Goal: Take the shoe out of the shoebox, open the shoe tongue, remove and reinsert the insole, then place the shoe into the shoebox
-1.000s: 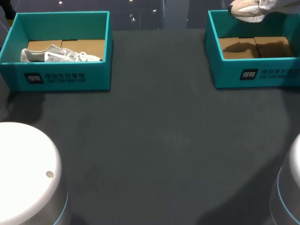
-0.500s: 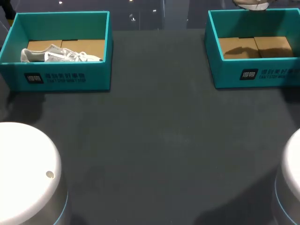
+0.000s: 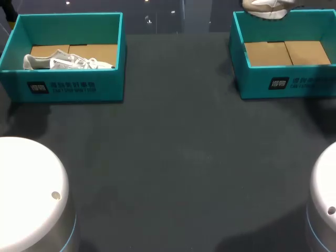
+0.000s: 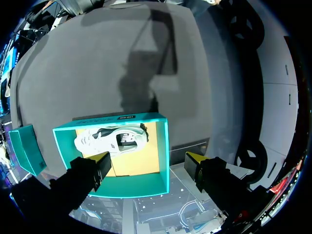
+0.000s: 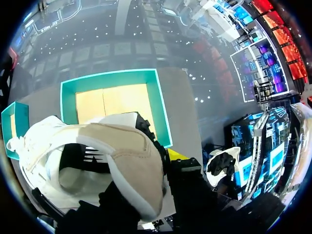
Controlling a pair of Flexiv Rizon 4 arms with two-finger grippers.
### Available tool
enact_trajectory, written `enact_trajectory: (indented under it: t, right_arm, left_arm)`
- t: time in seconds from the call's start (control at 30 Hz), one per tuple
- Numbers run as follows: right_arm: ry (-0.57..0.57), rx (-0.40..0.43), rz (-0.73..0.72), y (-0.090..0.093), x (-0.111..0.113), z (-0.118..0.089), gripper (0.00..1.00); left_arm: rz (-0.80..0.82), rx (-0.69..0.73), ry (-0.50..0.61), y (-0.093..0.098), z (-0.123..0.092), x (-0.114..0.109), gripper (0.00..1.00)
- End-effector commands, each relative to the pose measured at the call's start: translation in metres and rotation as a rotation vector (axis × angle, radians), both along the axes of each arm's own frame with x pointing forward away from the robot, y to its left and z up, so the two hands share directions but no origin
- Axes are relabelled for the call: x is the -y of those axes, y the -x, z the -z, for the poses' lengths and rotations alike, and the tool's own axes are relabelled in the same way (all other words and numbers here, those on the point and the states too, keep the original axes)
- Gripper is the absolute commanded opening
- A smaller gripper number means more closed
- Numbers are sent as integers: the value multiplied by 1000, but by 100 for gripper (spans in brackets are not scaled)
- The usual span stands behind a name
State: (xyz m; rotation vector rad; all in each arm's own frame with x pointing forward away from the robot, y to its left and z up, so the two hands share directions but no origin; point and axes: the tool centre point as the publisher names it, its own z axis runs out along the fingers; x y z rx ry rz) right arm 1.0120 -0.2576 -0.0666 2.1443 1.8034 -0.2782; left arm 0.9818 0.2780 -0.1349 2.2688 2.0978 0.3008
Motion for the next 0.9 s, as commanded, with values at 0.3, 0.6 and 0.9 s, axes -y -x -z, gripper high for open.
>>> enact_trajectory:
  t: [0.3, 0.6, 0.9]
  right_arm:
    - [54, 167, -27, 142, -84, 17, 0]
    - [74, 175, -38, 204, -117, 19, 0]
    - [115, 184, -11, 253, -146, 33, 0]
  left_arm:
    - [1, 2, -2, 1, 0, 0, 100]
    - [1, 2, -2, 1, 0, 0, 100]
    - [1, 2, -2, 1, 0, 0, 100]
